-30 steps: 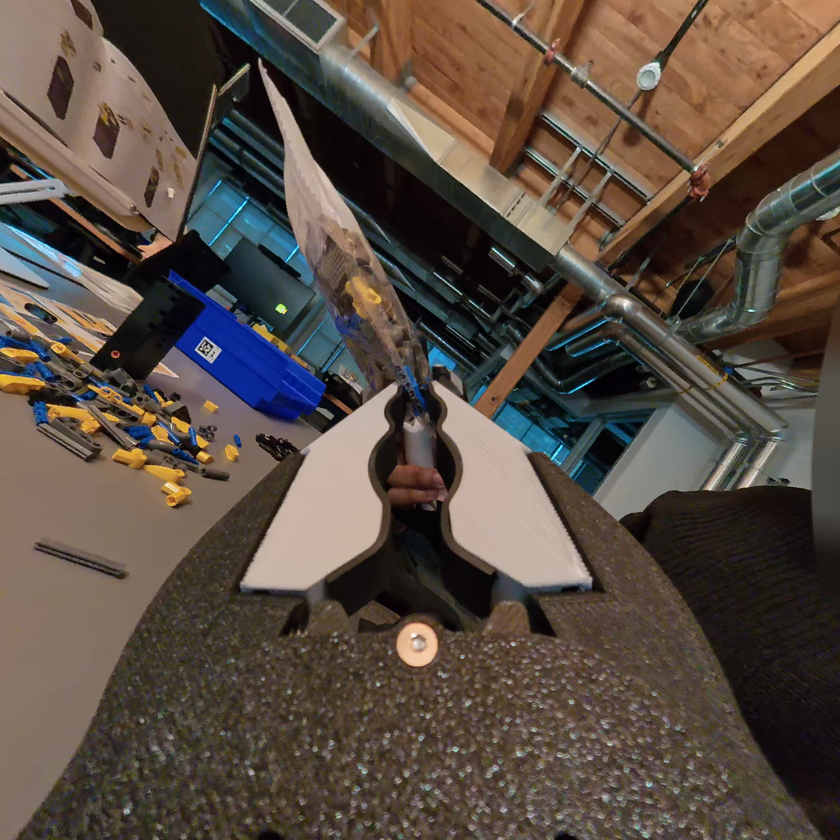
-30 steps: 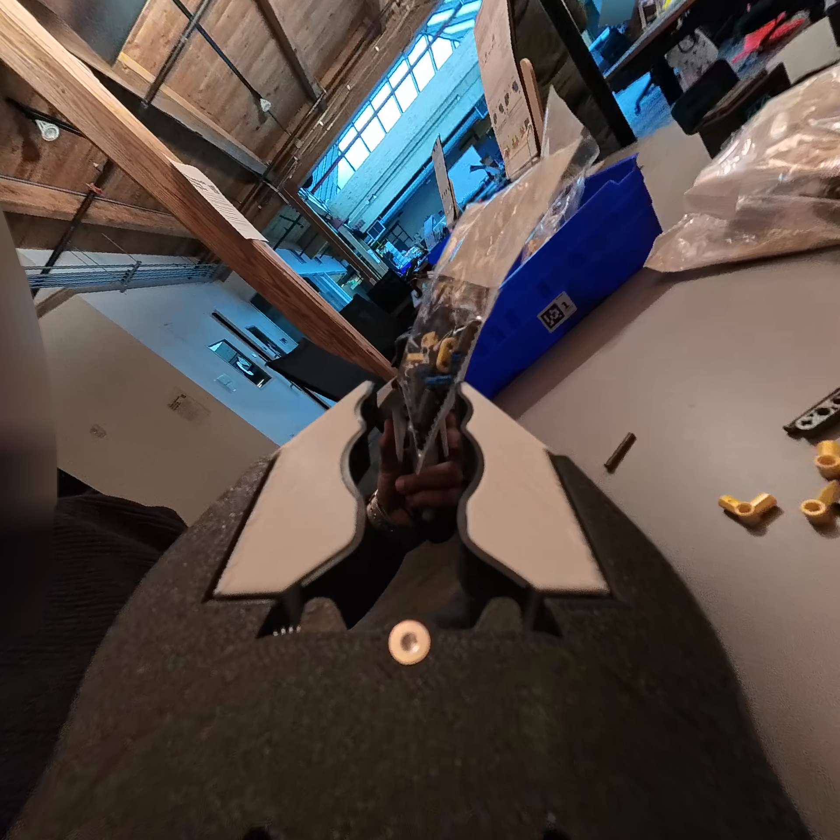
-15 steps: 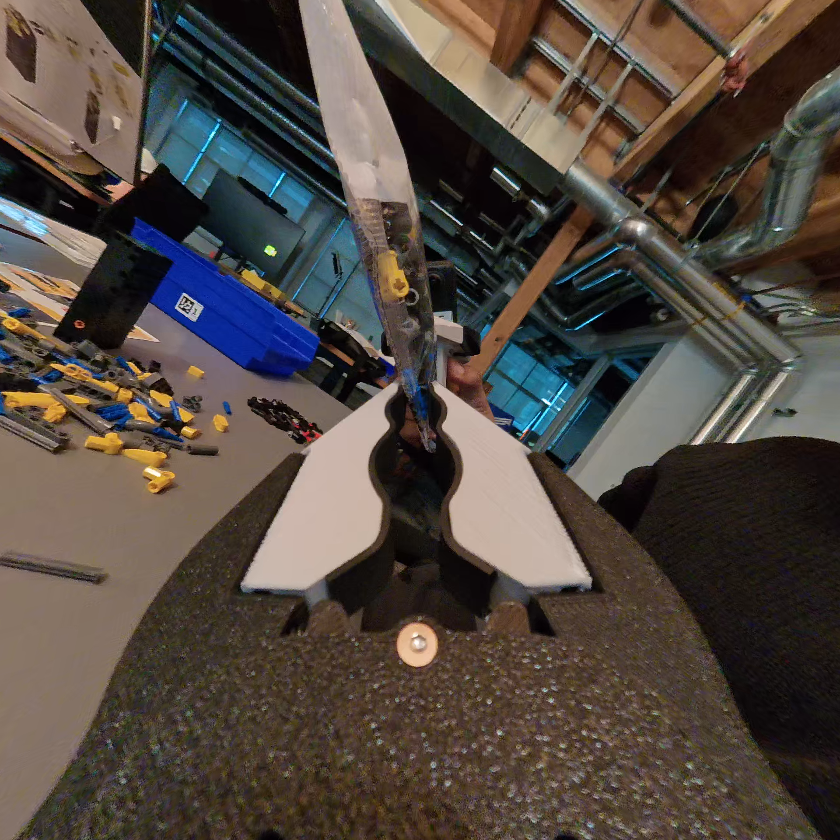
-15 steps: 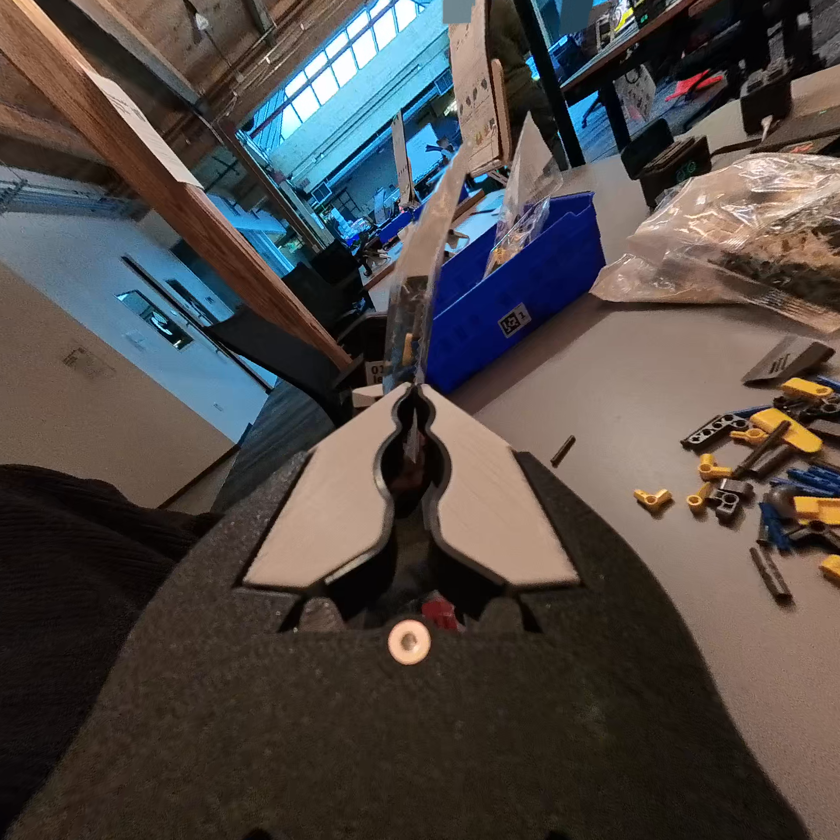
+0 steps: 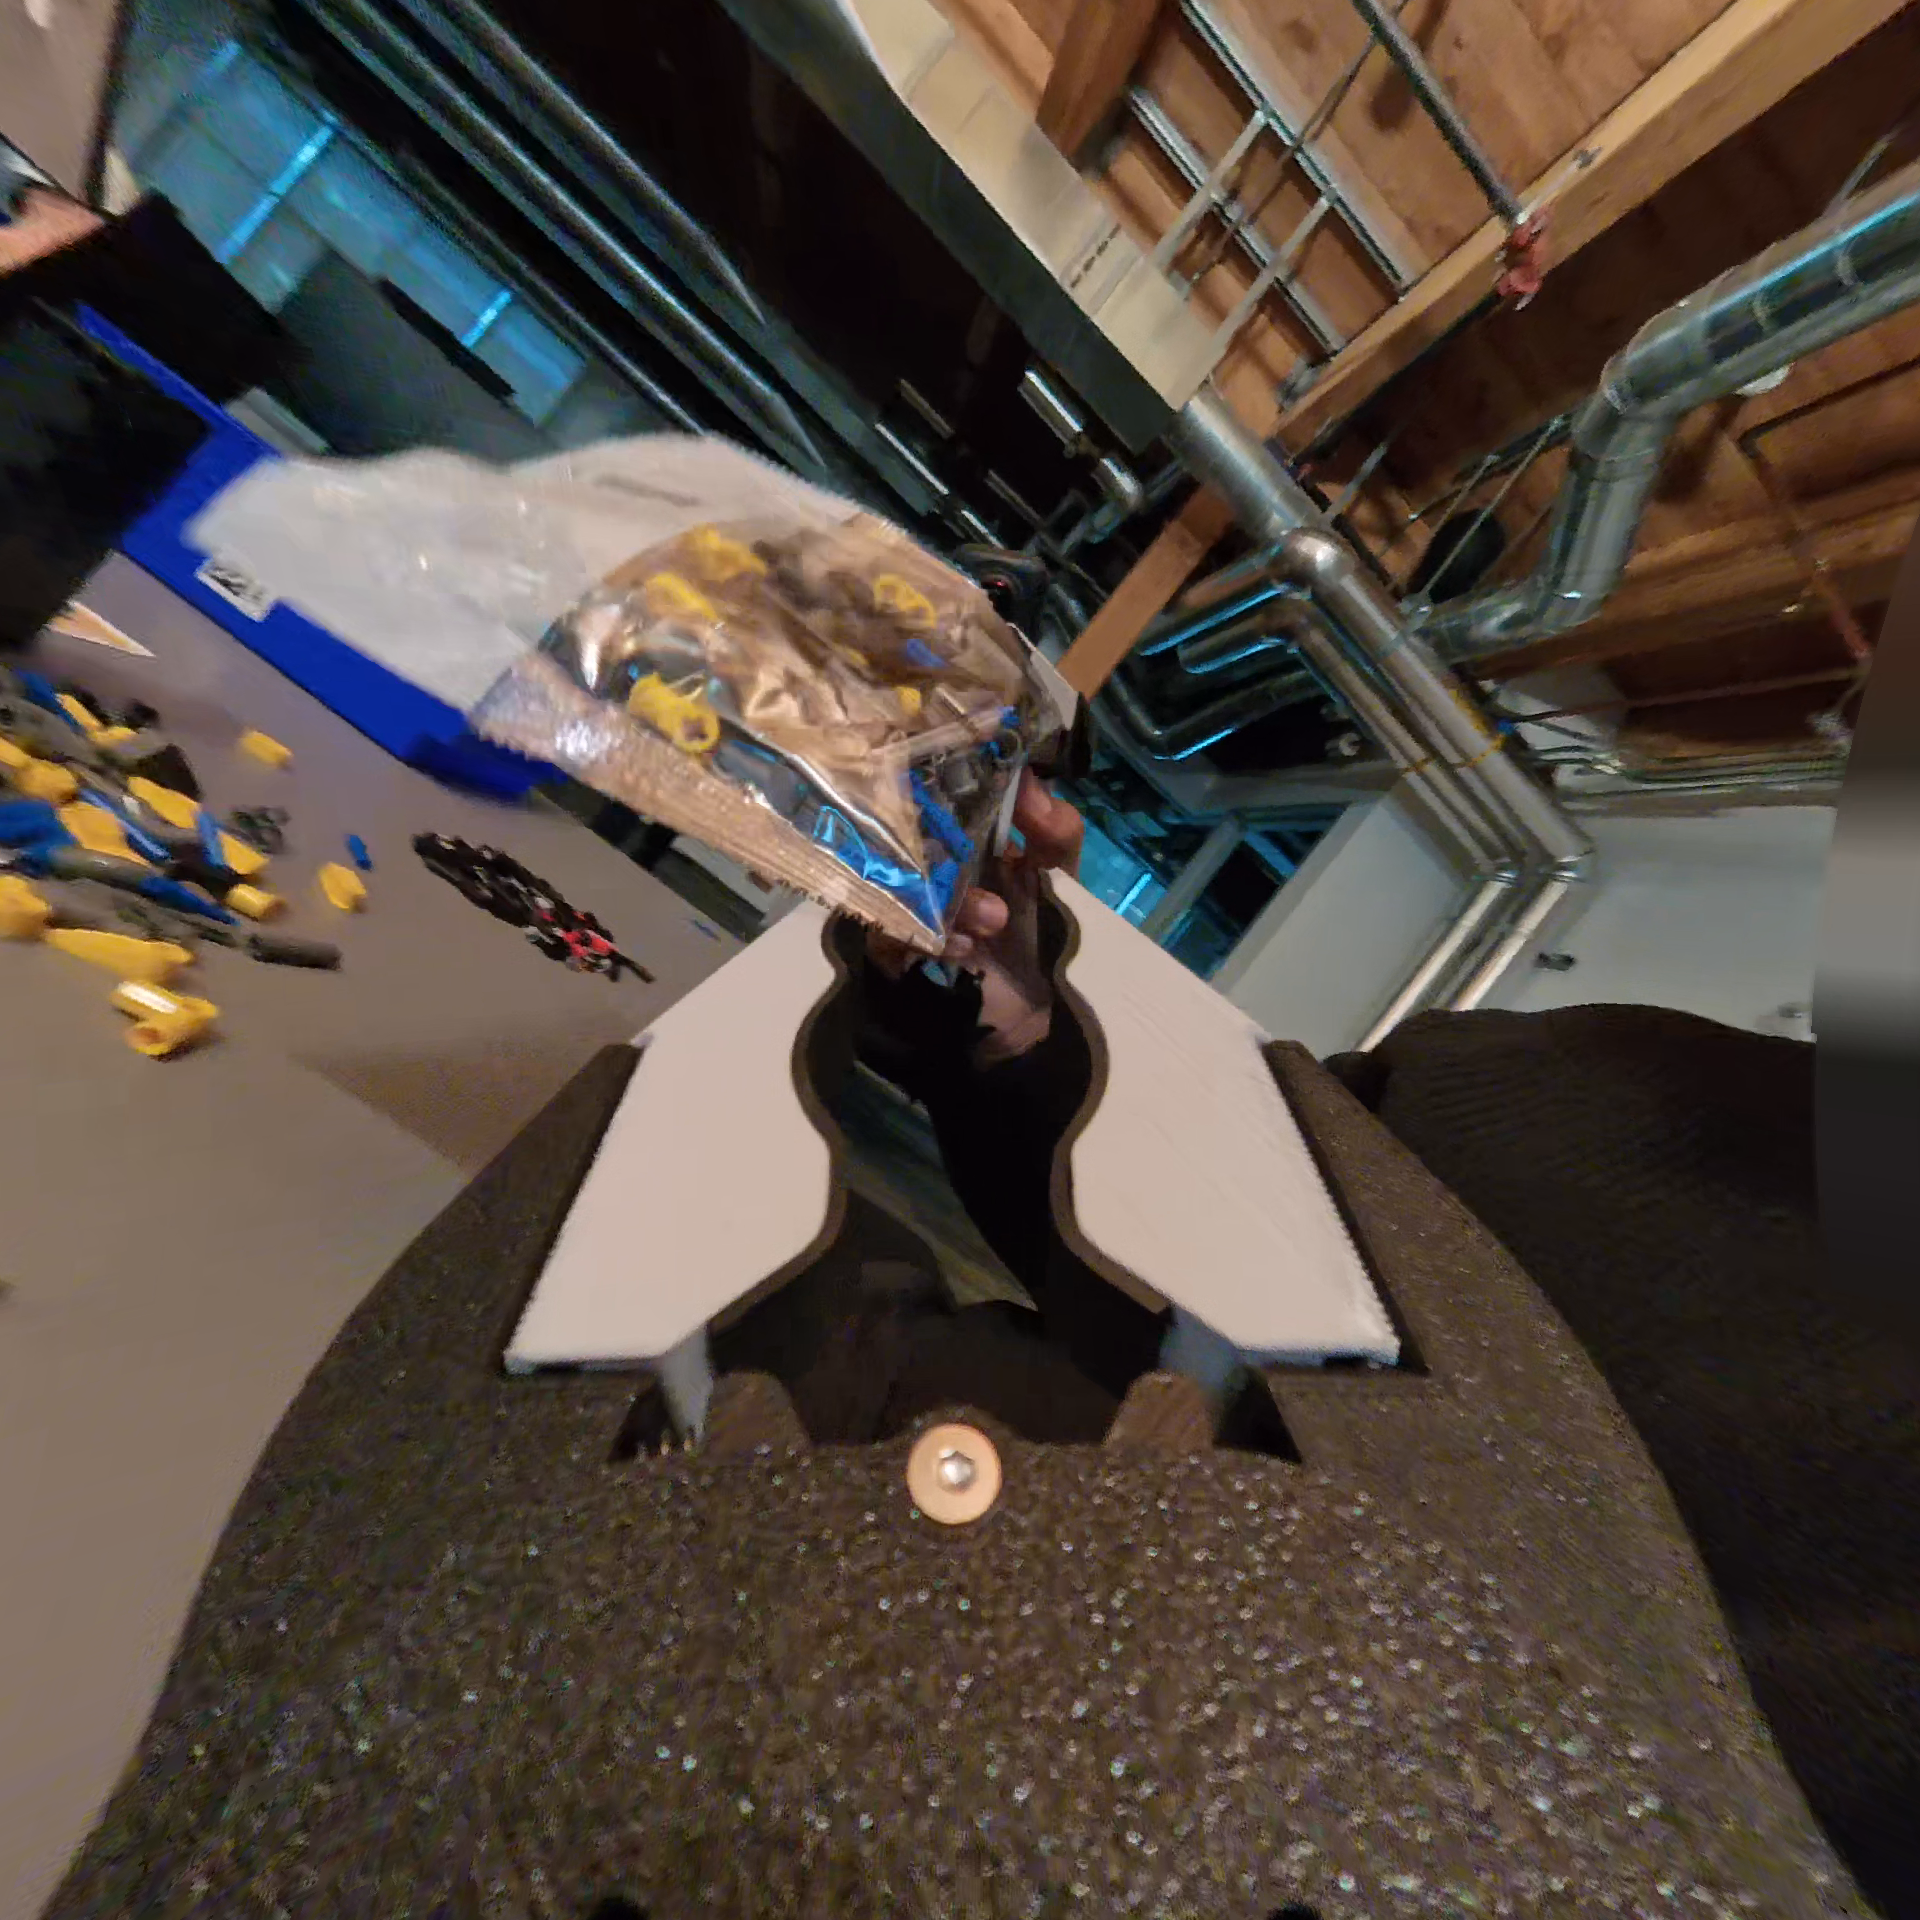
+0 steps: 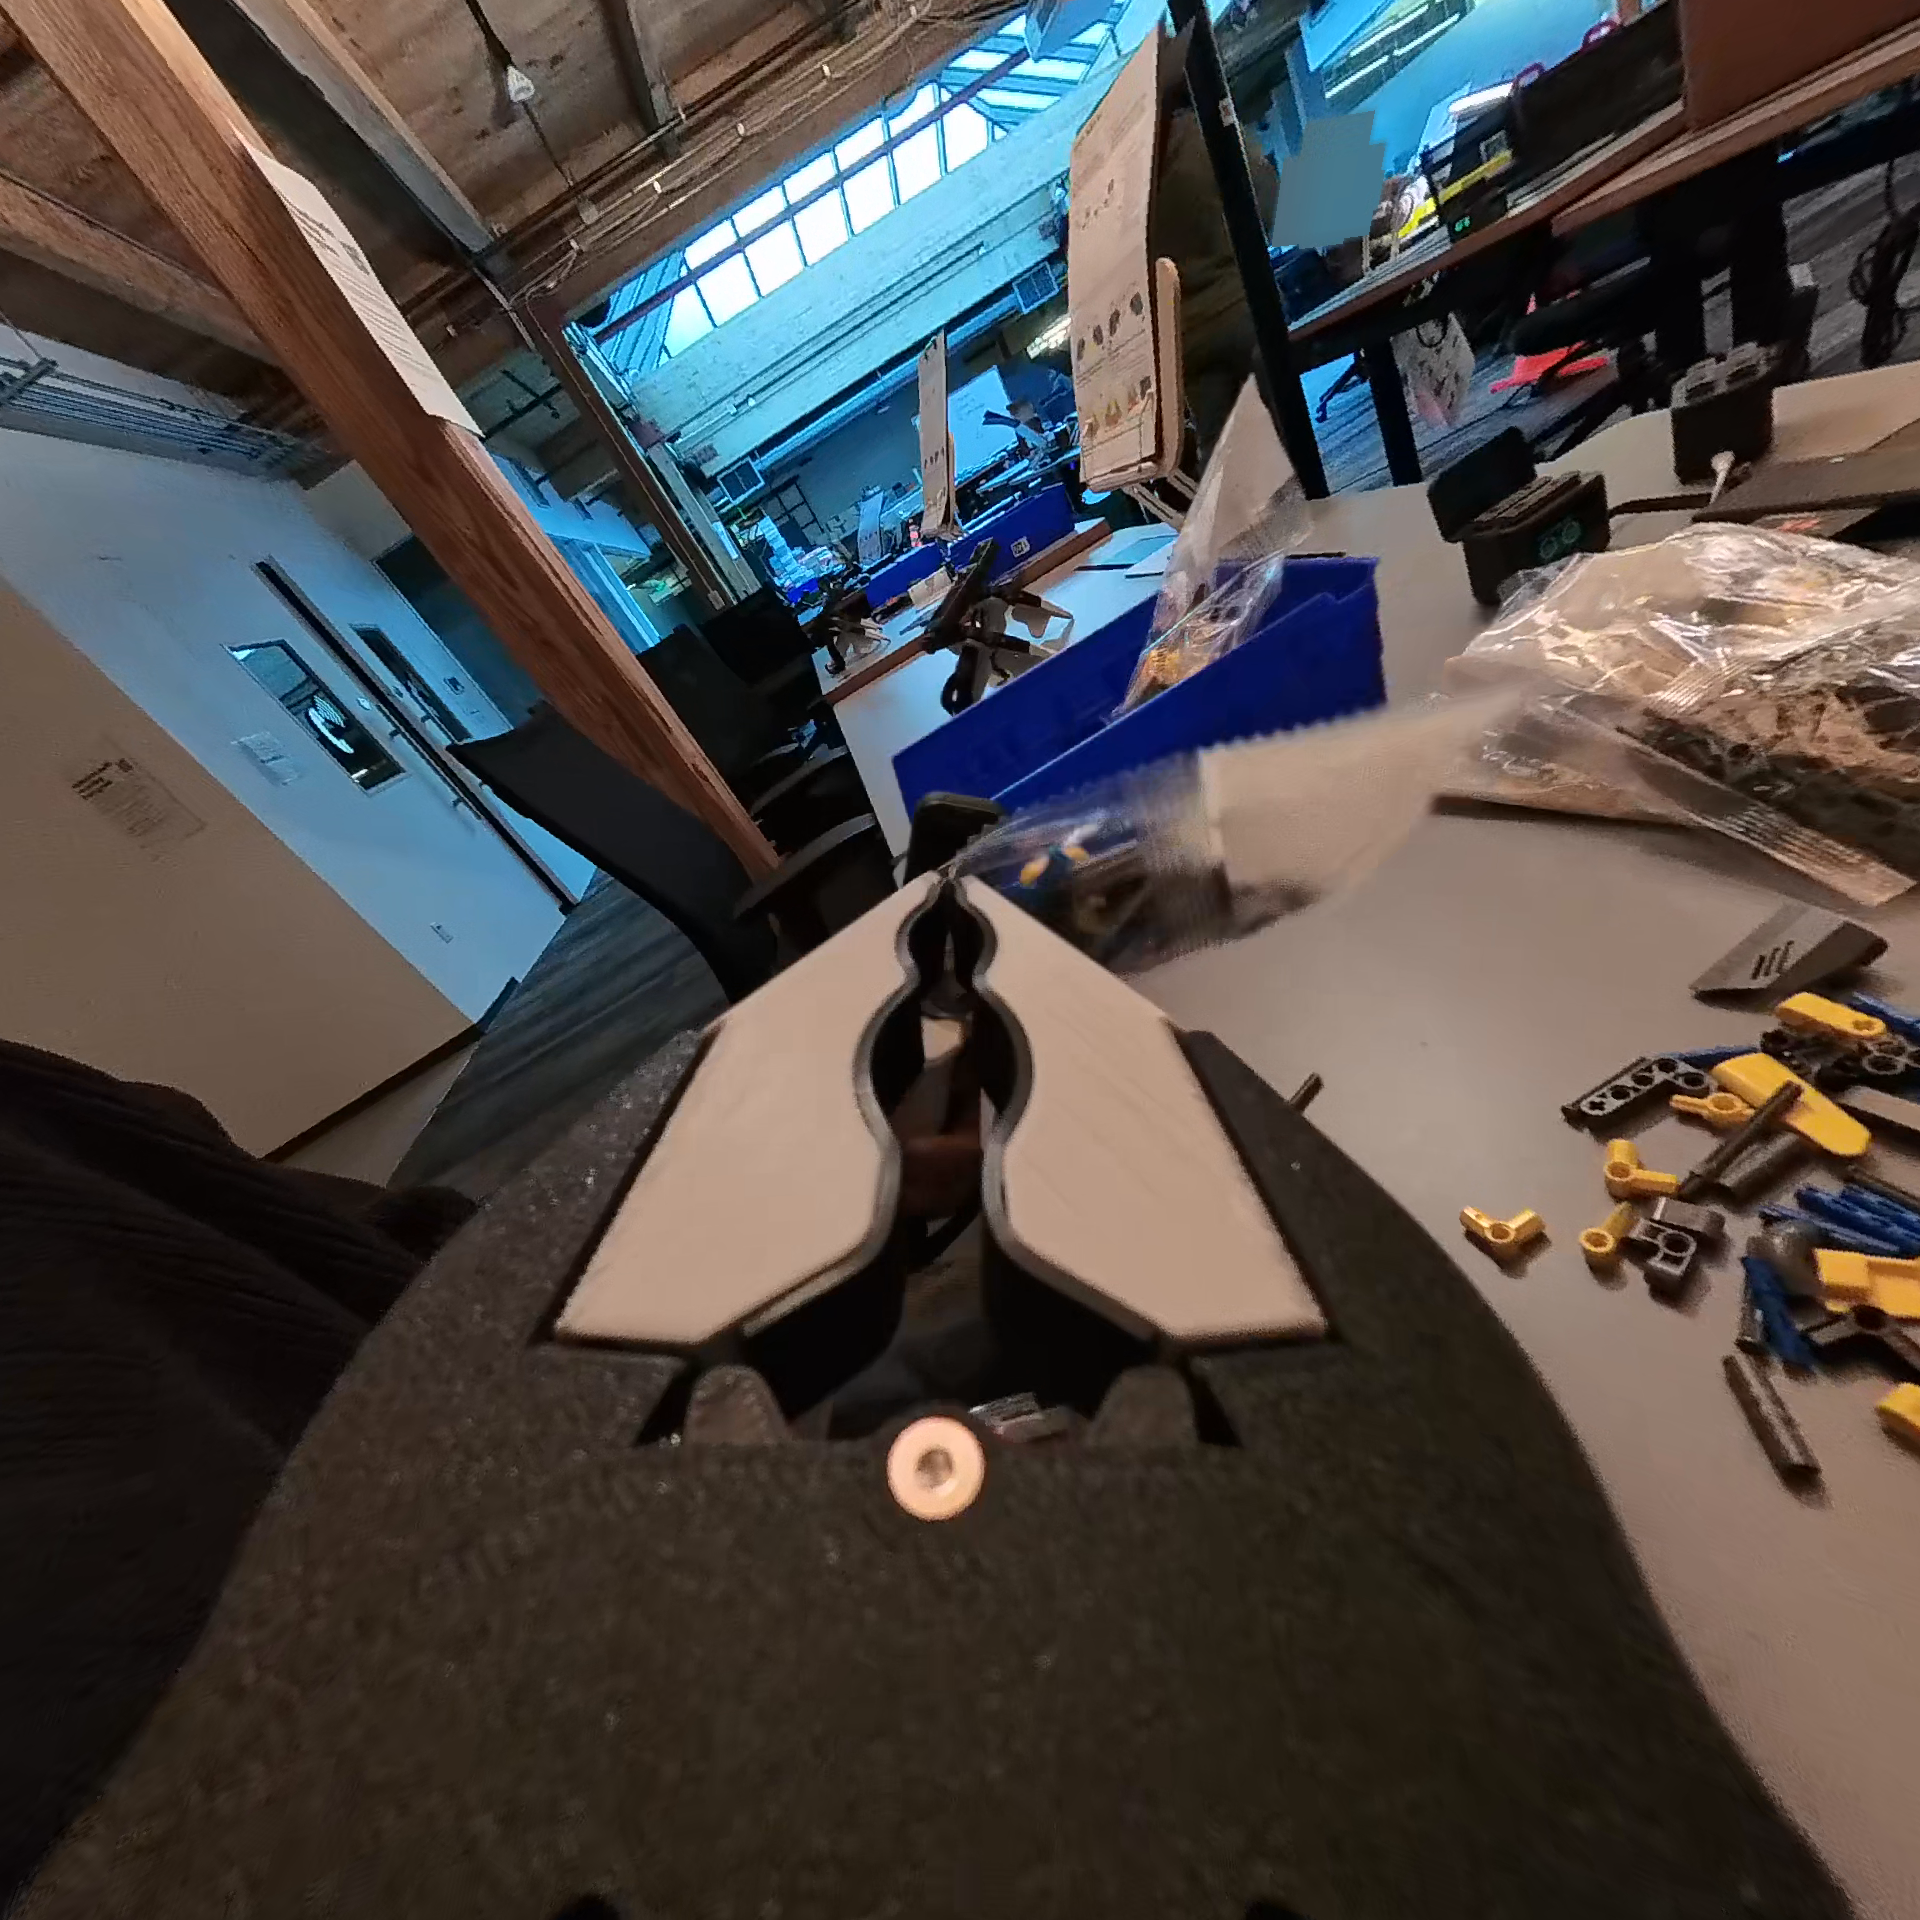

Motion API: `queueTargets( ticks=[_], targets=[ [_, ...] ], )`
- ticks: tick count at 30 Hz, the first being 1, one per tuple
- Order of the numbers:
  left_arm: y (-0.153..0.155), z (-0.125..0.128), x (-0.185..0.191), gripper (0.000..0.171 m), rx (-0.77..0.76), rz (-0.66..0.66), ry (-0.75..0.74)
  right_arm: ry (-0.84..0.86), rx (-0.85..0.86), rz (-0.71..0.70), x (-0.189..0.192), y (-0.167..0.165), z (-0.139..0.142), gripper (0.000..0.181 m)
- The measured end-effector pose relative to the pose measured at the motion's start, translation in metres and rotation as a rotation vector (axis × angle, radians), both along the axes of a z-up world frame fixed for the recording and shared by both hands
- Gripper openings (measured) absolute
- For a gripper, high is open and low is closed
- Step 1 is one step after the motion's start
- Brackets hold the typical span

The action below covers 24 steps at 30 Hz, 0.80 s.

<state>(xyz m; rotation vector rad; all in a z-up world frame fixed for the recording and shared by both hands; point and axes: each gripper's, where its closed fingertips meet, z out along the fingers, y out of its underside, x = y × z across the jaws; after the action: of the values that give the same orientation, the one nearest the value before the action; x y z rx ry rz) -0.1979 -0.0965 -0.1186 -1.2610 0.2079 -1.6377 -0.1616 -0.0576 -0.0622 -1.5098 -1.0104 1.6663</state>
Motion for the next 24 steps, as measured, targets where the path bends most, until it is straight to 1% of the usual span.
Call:
queueTargets(
  ticks=[2,4,6,11,16,18,20,21,22,24],
  targets=[
    [-0.001,0.001,0.003,0.029,-0.001,-0.01,-0.015,0.007,0.0,0.002,0.002,0.0,0.002,0.0],
    [0.0,0.0,0.005,0.021,-0.007,-0.014,-0.007,0.012,-0.007,0.006,0.003,0.0,0.003,0.0],
    [-0.002,0.004,0.002,0.016,-0.003,-0.023,-0.048,0.014,-0.012,0.012,0.004,0.0,0.003,0.0],
    [-0.006,0.011,-0.007,0.019,0.01,-0.048,-0.129,0.038,0.021,0.06,0.005,-0.01,0.008,0.0],
    [-0.011,0.015,-0.009,0.021,0.0,-0.133,-0.233,0.037,0.13,0.112,0.005,-0.027,0.015,0.0],
    [-0.012,0.012,-0.003,0.02,-0.019,-0.16,-0.217,0.068,0.181,0.174,0.008,-0.043,0.026,0.0],
    [-0.012,0.007,0.007,0.02,-0.057,-0.208,-0.189,0.189,0.206,0.309,0.023,-0.072,0.054,0.0],
    [-0.015,0.009,0.009,0.021,-0.048,-0.231,-0.199,0.244,0.222,0.362,0.033,-0.083,0.068,0.0],
    [-0.017,0.011,0.011,0.021,-0.04,-0.246,-0.216,0.255,0.248,0.361,0.038,-0.087,0.076,0.0],
    [-0.023,0.015,0.016,0.021,-0.028,-0.292,-0.251,0.171,0.346,0.305,0.04,-0.087,0.073,0.0]
  ],
)
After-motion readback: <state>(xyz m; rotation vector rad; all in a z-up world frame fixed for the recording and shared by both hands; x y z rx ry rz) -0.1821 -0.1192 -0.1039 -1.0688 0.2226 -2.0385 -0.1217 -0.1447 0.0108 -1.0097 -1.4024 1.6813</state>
